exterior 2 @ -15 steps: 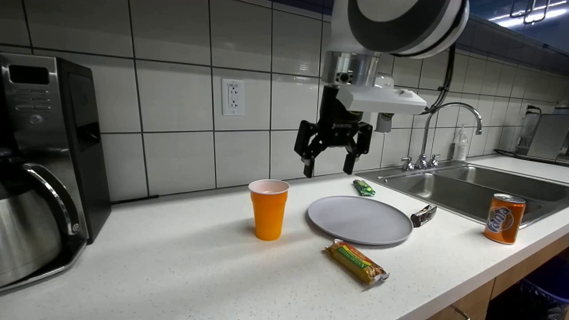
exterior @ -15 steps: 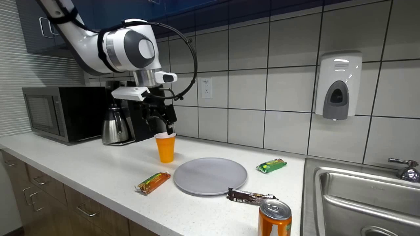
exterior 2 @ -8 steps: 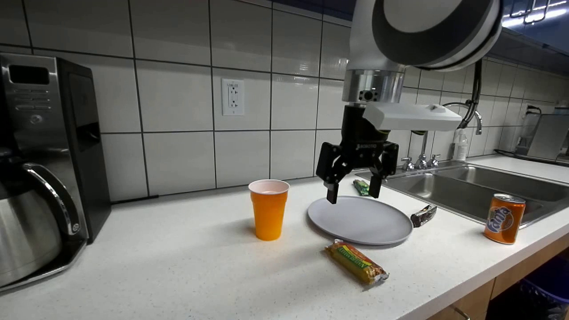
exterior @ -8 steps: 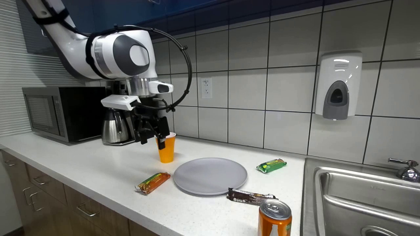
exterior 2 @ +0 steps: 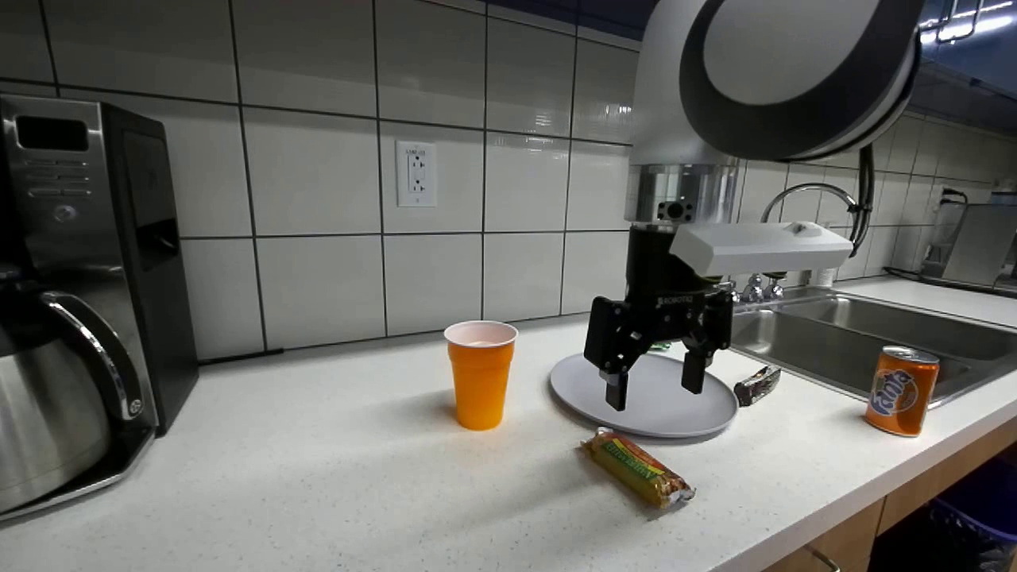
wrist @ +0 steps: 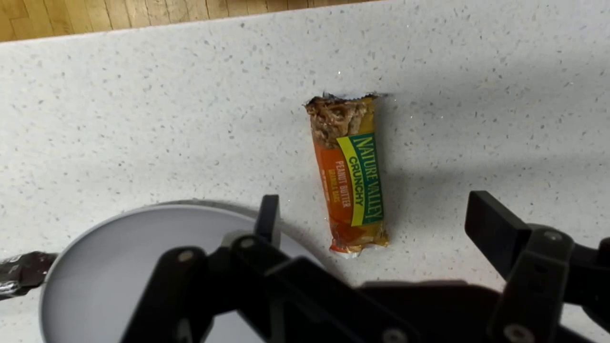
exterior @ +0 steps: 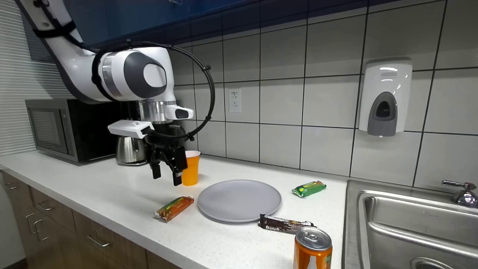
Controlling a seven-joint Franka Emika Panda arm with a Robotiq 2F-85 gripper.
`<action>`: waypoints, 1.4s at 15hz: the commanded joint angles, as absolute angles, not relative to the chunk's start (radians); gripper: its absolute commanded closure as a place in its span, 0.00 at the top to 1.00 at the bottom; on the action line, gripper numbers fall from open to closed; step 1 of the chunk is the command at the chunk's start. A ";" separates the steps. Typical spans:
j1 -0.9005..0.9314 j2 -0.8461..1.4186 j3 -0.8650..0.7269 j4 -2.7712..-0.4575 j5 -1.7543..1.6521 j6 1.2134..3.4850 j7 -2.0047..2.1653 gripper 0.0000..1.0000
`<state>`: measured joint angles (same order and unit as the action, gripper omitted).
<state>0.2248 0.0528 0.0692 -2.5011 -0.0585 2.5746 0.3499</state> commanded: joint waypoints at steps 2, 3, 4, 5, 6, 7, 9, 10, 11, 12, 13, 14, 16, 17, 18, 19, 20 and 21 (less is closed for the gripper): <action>0.203 0.083 0.091 -2.506 -0.081 2.613 0.353 1.00; 0.204 0.090 0.089 -2.505 -0.086 2.627 0.357 1.00; 0.206 0.096 0.088 -2.505 -0.091 2.647 0.362 1.00; 0.209 0.101 0.083 -2.506 -0.113 2.668 0.379 1.00; 0.212 0.108 0.080 -2.507 -0.128 2.690 0.388 1.00; 0.213 0.116 0.078 -2.508 -0.135 2.708 0.390 1.00; 0.215 0.135 0.073 -2.510 -0.143 2.741 0.394 1.00; 0.216 0.145 0.071 -2.512 -0.142 2.757 0.393 1.00; 0.217 0.155 0.067 -2.513 -0.142 2.767 0.395 1.00; 0.220 0.165 0.061 -2.513 -0.147 2.778 0.402 1.00; 0.223 0.174 0.055 -2.512 -0.149 2.789 0.403 1.00; 0.225 0.184 0.048 -2.512 -0.151 2.796 0.410 1.00; 0.231 0.199 0.037 -2.512 -0.149 2.812 0.415 1.00; 0.238 0.207 0.025 -2.510 -0.162 2.818 0.428 1.00; 0.239 0.214 0.020 -2.510 -0.160 2.822 0.428 1.00; 0.240 0.222 0.018 -2.509 -0.155 2.825 0.426 1.00; 0.242 0.229 0.014 -2.508 -0.152 2.827 0.426 1.00; 0.244 0.236 0.010 -2.507 -0.151 2.830 0.425 1.00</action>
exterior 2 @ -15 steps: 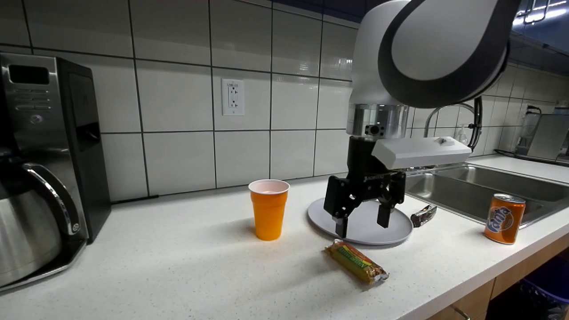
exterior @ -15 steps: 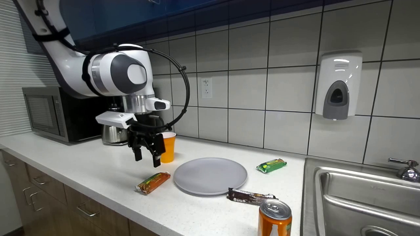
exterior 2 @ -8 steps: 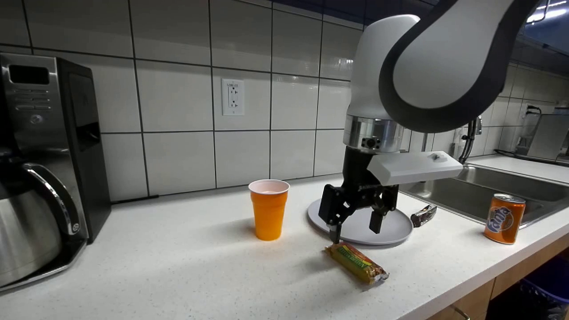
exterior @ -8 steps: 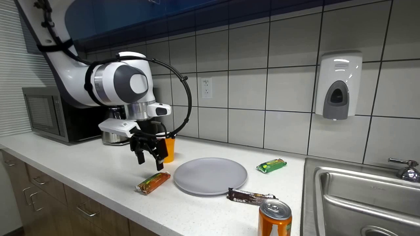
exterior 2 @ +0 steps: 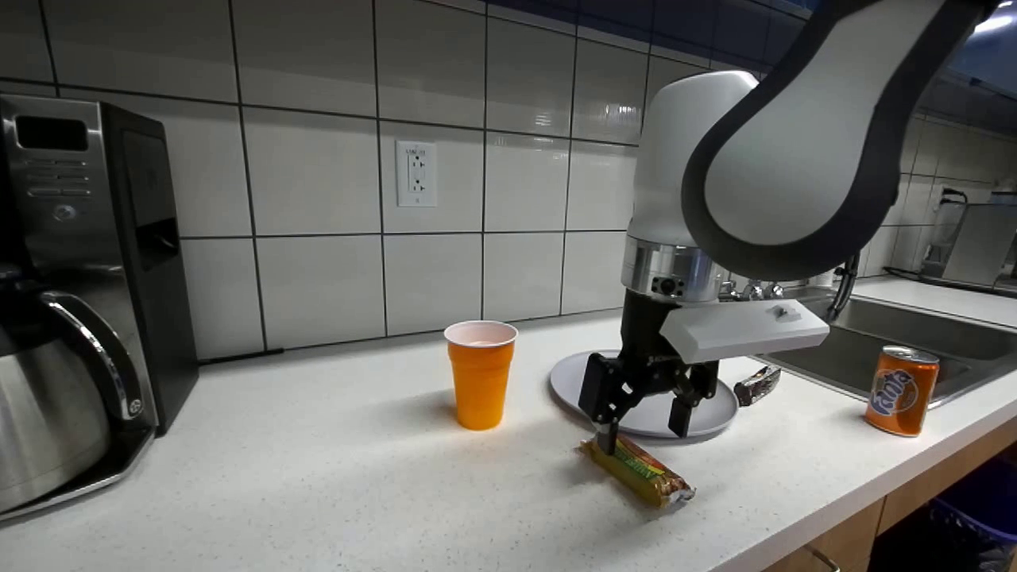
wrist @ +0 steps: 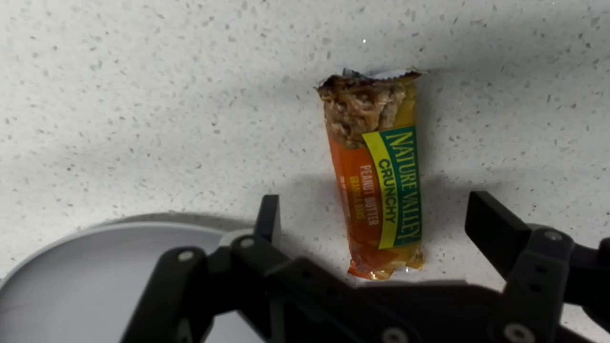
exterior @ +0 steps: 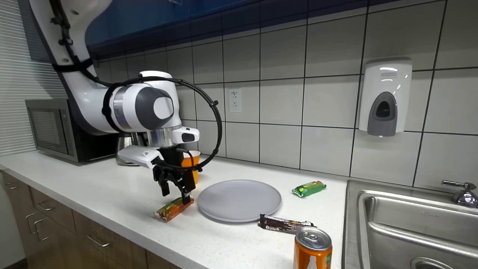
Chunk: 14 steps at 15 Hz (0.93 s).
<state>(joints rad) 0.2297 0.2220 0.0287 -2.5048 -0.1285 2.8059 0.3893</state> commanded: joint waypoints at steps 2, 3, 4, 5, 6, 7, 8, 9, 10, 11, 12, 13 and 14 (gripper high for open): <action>0.247 0.250 0.009 -2.505 -0.144 2.836 0.419 1.00; 0.250 0.256 0.008 -2.504 -0.142 2.839 0.418 1.00; 0.252 0.261 0.008 -2.503 -0.139 2.841 0.414 1.00; 0.255 0.266 0.008 -2.502 -0.137 2.843 0.413 1.00; 0.259 0.270 0.007 -2.501 -0.137 2.845 0.412 1.00; 0.260 0.274 0.007 -2.500 -0.134 2.846 0.410 1.00; 0.262 0.276 0.007 -2.500 -0.132 2.847 0.409 1.00; 0.264 0.277 0.006 -2.500 -0.132 2.847 0.409 1.00; 0.267 0.277 0.003 -2.500 -0.135 2.849 0.410 0.75; 0.268 0.277 0.003 -2.500 -0.133 2.850 0.409 0.74; 0.269 0.277 0.002 -2.500 -0.133 2.852 0.410 0.66; 0.271 0.276 0.000 -2.500 -0.134 2.853 0.410 0.58; 0.270 0.275 0.001 -2.501 -0.131 2.855 0.408 0.49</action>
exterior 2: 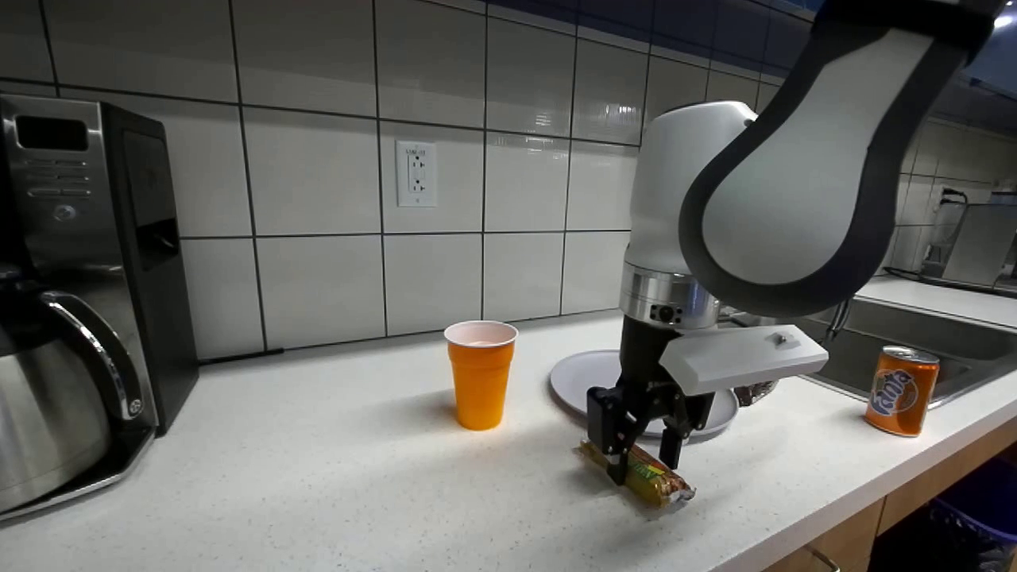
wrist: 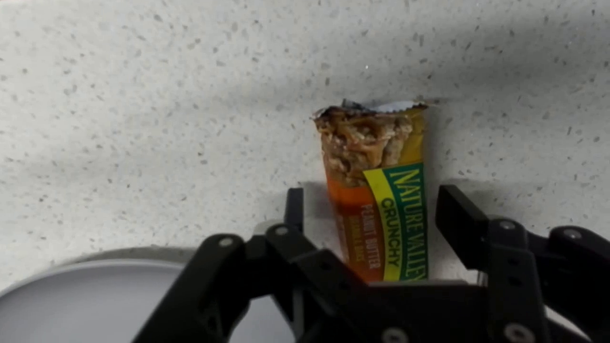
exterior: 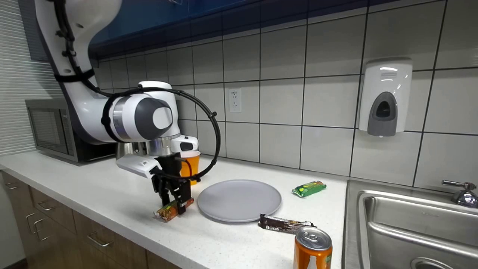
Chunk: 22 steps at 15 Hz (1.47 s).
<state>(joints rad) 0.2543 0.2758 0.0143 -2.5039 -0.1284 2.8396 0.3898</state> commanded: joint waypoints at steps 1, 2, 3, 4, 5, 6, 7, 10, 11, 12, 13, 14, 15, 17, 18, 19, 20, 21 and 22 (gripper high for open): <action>0.269 0.273 0.002 -2.503 -0.128 2.858 0.406 0.42; 0.270 0.273 0.001 -2.503 -0.128 2.860 0.405 0.34; 0.270 0.273 0.002 -2.504 -0.128 2.861 0.405 0.27; 0.271 0.272 0.002 -2.504 -0.127 2.862 0.405 0.18; 0.271 0.269 0.002 -2.505 -0.127 2.861 0.405 0.17; 0.272 0.262 0.002 -2.504 -0.128 2.858 0.405 0.17; 0.273 0.256 0.002 -2.503 -0.128 2.856 0.405 0.17; 0.279 0.234 0.002 -2.498 -0.131 2.847 0.407 0.17; 0.281 0.226 0.002 -2.496 -0.134 2.843 0.409 0.17; 0.285 0.217 -0.002 -2.493 -0.141 2.840 0.413 0.17; 0.285 0.210 -0.003 -2.491 -0.144 2.838 0.415 0.17; 0.285 0.202 -0.006 -2.487 -0.148 2.834 0.417 0.17; 0.283 0.195 -0.008 -2.482 -0.152 2.832 0.418 0.17; 0.276 0.186 -0.014 -2.470 -0.159 2.828 0.418 0.17; 0.272 0.184 -0.017 -2.461 -0.162 2.825 0.415 0.17; 0.268 0.184 -0.019 -2.452 -0.162 2.823 0.412 0.17; 0.262 0.186 -0.020 -2.440 -0.160 2.820 0.404 0.17; 0.260 0.191 -0.025 -2.428 -0.162 2.819 0.402 0.17; 0.255 0.198 -0.027 -2.413 -0.159 2.817 0.395 0.17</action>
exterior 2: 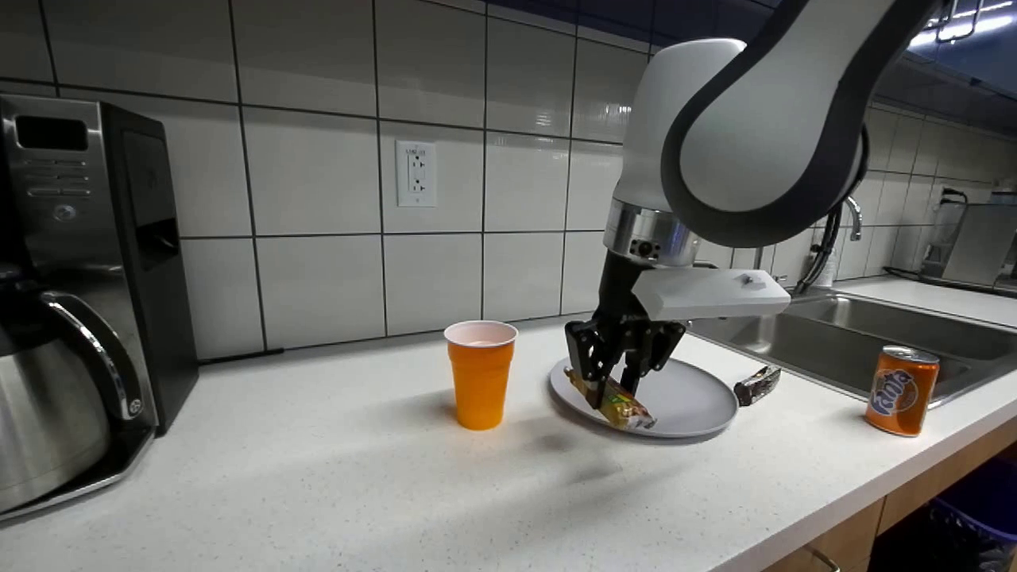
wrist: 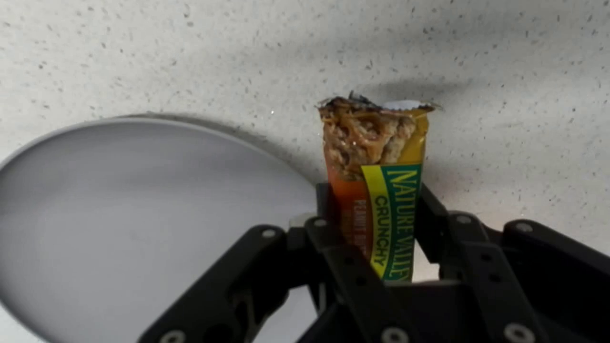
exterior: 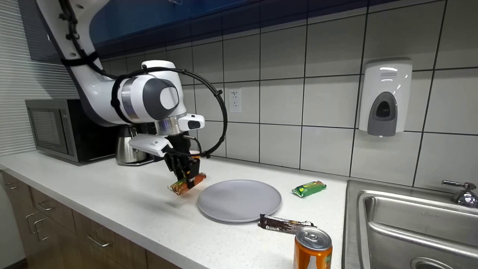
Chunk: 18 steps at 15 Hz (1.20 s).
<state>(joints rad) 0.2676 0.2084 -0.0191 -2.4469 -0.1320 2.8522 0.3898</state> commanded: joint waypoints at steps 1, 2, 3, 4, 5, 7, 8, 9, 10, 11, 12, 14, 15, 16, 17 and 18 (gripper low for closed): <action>0.251 0.205 -0.029 -2.399 -0.156 2.814 0.388 0.17; 0.244 0.215 -0.029 -2.383 -0.150 2.812 0.380 0.17; 0.238 0.226 -0.030 -2.368 -0.148 2.811 0.374 0.17; 0.234 0.235 -0.033 -2.355 -0.147 2.810 0.371 0.17; 0.227 0.245 -0.034 -2.340 -0.141 2.809 0.365 0.17; 0.218 0.268 -0.044 -2.310 -0.140 2.807 0.359 0.17; 0.211 0.280 -0.047 -2.297 -0.137 2.807 0.354 0.17; 0.206 0.295 -0.049 -2.281 -0.133 2.806 0.348 0.17; 0.202 0.310 -0.053 -2.266 -0.131 2.805 0.344 0.17; 0.198 0.326 -0.055 -2.252 -0.128 2.802 0.339 0.17; 0.195 0.340 -0.058 -2.239 -0.126 2.803 0.337 0.17; 0.192 0.369 -0.063 -2.213 -0.120 2.800 0.333 0.17; 0.191 0.384 -0.064 -2.200 -0.118 2.797 0.332 0.17; 0.192 0.398 -0.067 -2.188 -0.118 2.796 0.333 0.17; 0.190 0.410 -0.067 -2.177 -0.114 2.792 0.331 0.17; 0.189 0.420 -0.069 -2.167 -0.111 2.788 0.330 0.17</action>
